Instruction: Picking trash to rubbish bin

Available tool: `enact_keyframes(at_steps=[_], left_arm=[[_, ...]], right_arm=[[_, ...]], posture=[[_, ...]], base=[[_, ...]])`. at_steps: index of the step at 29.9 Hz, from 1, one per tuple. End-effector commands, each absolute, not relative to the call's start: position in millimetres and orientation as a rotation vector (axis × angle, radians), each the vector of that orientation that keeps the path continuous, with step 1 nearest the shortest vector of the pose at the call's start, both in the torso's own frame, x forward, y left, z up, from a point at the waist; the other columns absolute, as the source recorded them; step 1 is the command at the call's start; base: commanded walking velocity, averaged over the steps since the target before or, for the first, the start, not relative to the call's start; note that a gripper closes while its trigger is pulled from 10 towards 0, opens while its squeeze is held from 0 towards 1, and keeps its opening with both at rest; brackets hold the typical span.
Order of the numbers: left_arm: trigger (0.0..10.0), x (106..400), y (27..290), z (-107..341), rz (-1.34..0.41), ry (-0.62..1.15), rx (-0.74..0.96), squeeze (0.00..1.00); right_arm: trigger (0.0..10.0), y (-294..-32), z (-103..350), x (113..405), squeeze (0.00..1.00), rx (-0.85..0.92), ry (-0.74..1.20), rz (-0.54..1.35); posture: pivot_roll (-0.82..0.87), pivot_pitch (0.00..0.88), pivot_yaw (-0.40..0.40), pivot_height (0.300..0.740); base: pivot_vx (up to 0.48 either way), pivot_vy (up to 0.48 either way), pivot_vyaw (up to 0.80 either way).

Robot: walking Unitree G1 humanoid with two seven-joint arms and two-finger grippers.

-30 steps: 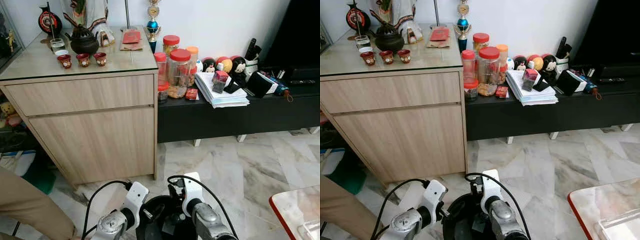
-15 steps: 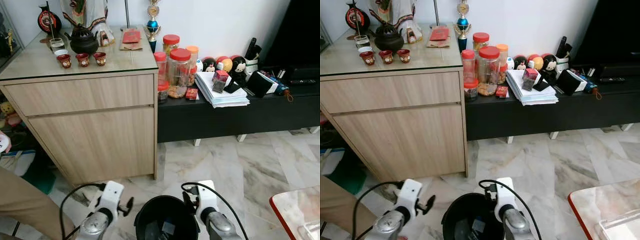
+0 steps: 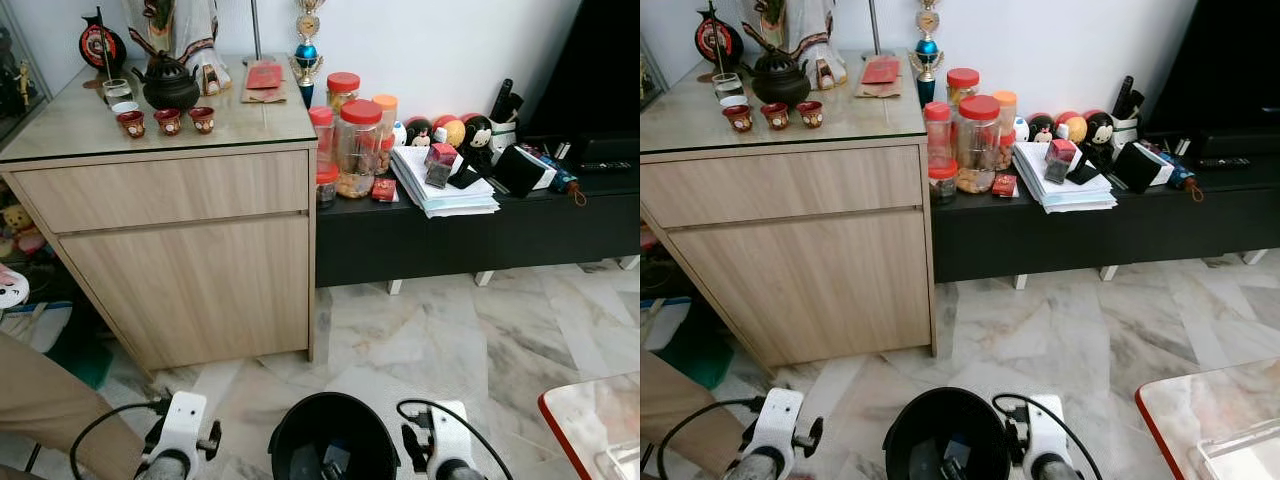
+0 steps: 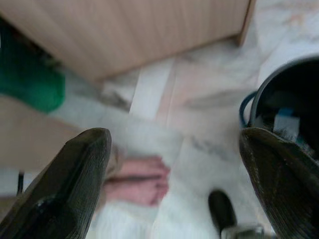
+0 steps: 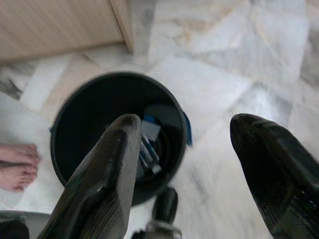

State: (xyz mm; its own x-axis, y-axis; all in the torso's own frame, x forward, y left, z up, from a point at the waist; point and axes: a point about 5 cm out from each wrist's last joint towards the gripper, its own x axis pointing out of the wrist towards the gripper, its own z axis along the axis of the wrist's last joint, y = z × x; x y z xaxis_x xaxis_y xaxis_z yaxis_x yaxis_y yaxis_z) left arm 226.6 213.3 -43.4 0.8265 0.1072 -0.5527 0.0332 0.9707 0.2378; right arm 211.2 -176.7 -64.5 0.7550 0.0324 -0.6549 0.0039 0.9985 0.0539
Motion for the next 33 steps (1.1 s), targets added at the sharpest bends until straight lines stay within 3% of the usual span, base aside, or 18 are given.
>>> enact_keyframes(at_steps=[1, 14, 33], left_arm=[[10.0, 216, 220, -50, 0.07, 0.638, 0.259, 0.0], [10.0, 182, 223, -71, 0.09, 0.775, 0.261, 0.0], [10.0, 185, 220, -70, 0.112, 0.76, 0.231, 0.0]], right_arm=[[10.0, -182, -67, 206, 0.0, 0.07, 0.731, -0.02], [10.0, -192, -80, 179, 0.0, 0.09, 0.803, -0.071], [10.0, -193, -81, 177, 0.0, 0.105, 0.803, -0.09]], posture=[[0.17, 0.031, -0.037, 0.74], [0.16, 0.018, -0.036, 0.74], [0.16, 0.044, -0.046, 0.74]], base=[[0.0, 0.0, 0.0], [0.0, 0.0, 0.0], [0.0, 0.0, 0.0]])
